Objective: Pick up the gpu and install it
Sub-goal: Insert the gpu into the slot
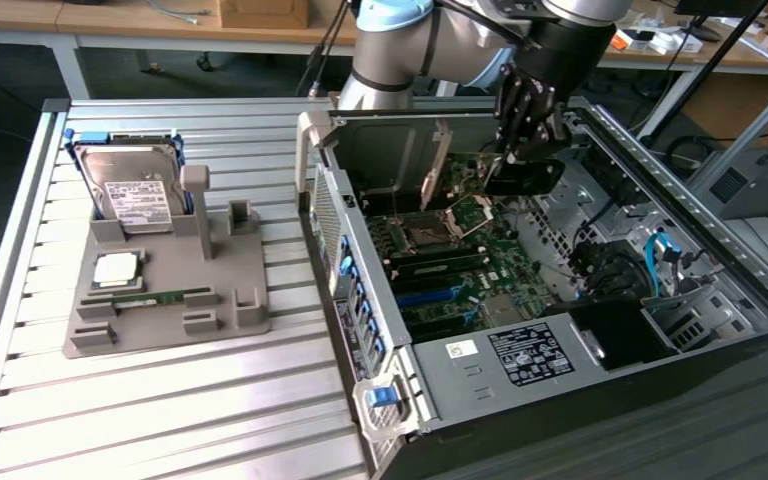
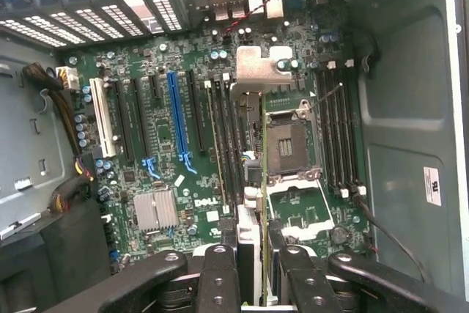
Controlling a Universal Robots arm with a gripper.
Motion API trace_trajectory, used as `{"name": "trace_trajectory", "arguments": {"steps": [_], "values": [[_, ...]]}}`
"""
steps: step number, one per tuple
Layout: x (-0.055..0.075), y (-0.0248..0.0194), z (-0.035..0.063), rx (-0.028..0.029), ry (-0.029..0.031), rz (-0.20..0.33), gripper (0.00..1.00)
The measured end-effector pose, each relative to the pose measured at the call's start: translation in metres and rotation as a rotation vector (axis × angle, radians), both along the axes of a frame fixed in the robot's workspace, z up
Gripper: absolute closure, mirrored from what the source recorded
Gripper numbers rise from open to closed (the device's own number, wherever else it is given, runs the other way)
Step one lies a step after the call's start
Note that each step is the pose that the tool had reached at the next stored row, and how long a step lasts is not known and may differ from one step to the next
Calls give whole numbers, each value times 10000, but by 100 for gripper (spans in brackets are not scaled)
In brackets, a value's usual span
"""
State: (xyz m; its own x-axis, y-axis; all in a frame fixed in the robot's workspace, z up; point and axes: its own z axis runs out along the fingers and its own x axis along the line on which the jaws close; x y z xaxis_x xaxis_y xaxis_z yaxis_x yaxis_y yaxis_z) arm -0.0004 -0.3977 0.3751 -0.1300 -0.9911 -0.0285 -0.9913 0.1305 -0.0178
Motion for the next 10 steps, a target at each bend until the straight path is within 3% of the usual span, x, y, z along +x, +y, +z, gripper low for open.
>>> {"name": "trace_trajectory", "arguments": {"steps": [10], "values": [[0, 0, 0, 0, 0, 725, 73]]}}
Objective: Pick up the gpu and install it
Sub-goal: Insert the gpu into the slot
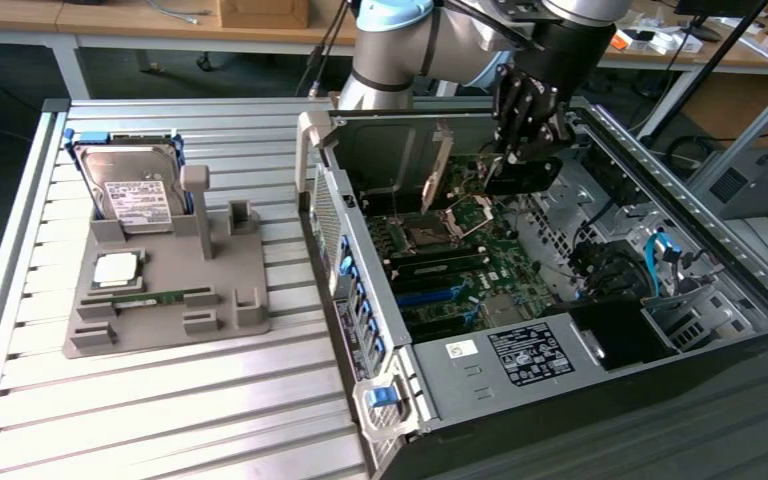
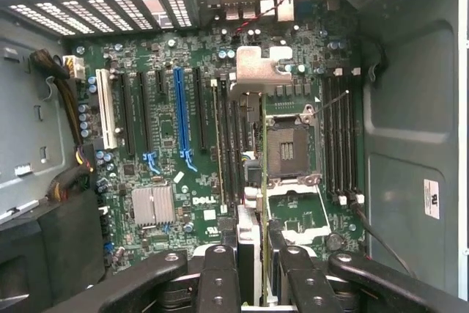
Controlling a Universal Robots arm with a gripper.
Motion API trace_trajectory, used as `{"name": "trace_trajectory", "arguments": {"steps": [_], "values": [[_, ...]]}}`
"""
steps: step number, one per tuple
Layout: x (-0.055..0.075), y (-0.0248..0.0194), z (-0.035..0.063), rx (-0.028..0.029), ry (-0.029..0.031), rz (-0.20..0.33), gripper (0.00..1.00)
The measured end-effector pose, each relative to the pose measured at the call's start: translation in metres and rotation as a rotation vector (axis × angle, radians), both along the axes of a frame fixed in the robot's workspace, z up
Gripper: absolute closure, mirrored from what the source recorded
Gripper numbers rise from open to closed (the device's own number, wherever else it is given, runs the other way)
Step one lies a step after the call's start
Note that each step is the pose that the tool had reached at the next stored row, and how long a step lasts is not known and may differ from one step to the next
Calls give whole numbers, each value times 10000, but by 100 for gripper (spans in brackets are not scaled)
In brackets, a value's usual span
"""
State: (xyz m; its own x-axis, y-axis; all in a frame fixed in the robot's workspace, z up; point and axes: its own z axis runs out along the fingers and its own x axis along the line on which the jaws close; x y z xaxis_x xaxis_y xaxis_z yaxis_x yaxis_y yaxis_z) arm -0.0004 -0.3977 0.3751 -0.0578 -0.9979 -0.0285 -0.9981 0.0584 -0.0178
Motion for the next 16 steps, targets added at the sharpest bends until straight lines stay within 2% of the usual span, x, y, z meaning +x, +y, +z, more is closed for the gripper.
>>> {"name": "trace_trajectory", "arguments": {"steps": [9, 16], "values": [[0, 0, 0, 0, 0, 647, 73], [0, -5, 0, 0, 1, 665, 73]]}}
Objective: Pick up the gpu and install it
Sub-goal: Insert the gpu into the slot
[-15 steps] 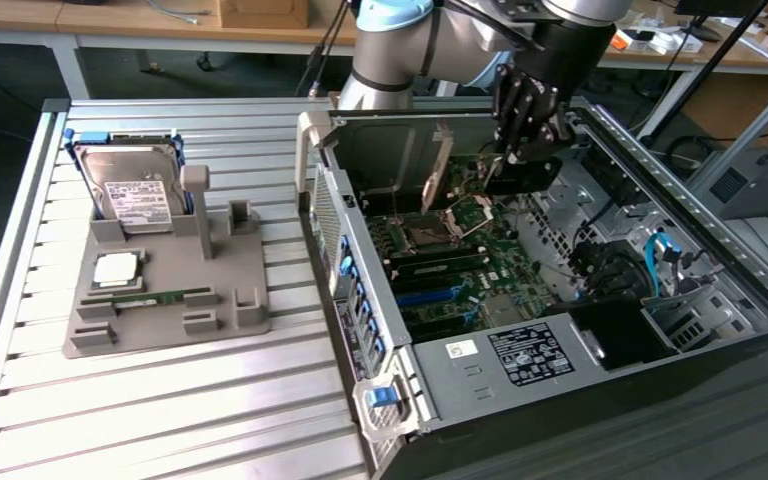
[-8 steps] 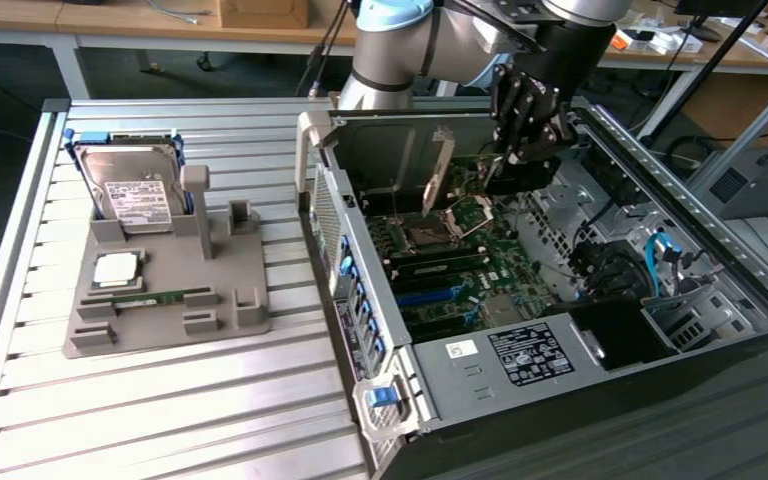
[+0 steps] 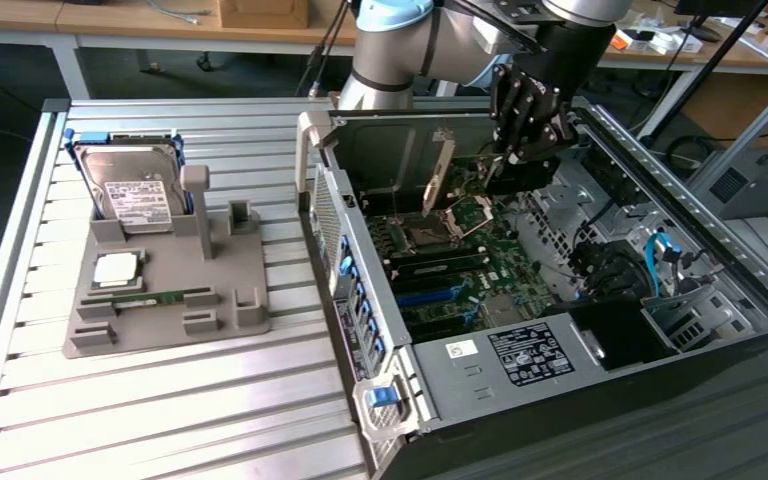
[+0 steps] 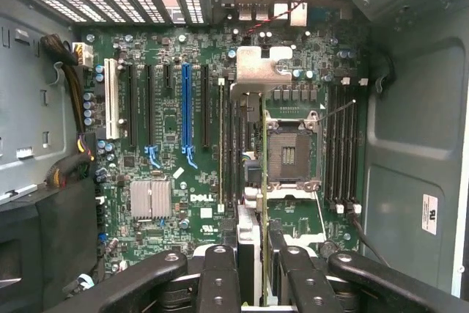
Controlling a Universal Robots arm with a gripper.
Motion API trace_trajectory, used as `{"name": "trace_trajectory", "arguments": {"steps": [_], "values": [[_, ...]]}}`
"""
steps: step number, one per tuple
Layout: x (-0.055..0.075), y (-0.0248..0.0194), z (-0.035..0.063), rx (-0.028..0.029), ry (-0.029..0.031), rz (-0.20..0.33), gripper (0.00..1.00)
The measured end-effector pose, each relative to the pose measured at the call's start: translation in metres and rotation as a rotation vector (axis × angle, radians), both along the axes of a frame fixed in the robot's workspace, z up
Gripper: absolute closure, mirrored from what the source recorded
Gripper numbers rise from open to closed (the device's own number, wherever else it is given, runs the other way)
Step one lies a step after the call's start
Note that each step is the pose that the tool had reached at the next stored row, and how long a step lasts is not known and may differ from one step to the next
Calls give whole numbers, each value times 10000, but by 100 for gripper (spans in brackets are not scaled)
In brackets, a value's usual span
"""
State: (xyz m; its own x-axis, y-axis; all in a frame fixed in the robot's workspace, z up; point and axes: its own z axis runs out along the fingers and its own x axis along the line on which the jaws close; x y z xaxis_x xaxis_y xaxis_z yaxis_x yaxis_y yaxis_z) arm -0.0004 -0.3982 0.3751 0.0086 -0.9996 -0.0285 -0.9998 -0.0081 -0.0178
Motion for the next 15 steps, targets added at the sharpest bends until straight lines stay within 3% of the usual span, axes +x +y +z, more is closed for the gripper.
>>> {"name": "trace_trajectory", "arguments": {"steps": [15], "values": [[0, -110, -2, 1, -1, 0, 73]]}}
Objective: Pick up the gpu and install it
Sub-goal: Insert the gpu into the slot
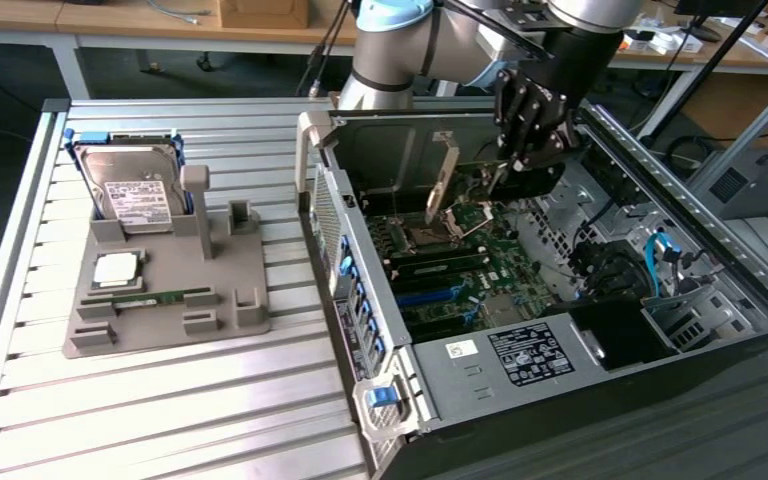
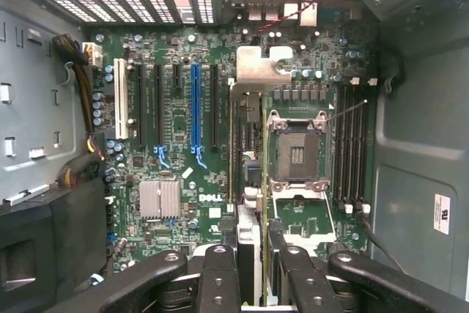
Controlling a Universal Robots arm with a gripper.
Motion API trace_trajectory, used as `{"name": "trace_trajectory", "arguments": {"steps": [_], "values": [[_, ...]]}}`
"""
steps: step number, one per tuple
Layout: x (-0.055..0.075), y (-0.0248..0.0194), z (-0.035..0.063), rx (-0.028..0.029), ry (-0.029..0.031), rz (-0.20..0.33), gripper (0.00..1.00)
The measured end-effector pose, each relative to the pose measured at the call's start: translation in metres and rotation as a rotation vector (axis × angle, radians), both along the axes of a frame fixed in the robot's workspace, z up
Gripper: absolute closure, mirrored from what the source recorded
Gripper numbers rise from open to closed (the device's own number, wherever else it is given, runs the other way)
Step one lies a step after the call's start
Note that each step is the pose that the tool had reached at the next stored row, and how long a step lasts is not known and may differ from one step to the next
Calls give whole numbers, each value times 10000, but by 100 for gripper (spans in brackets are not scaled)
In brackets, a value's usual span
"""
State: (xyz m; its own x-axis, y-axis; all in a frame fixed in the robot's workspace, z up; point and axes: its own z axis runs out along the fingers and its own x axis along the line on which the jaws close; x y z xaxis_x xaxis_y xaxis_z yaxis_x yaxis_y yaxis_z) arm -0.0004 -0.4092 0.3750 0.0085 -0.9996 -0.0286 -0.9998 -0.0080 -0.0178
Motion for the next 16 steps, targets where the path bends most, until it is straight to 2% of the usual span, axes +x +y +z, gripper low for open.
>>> {"name": "trace_trajectory", "arguments": {"steps": [16], "values": [[-2, -148, -27, 0, 0, 0, 73]]}}
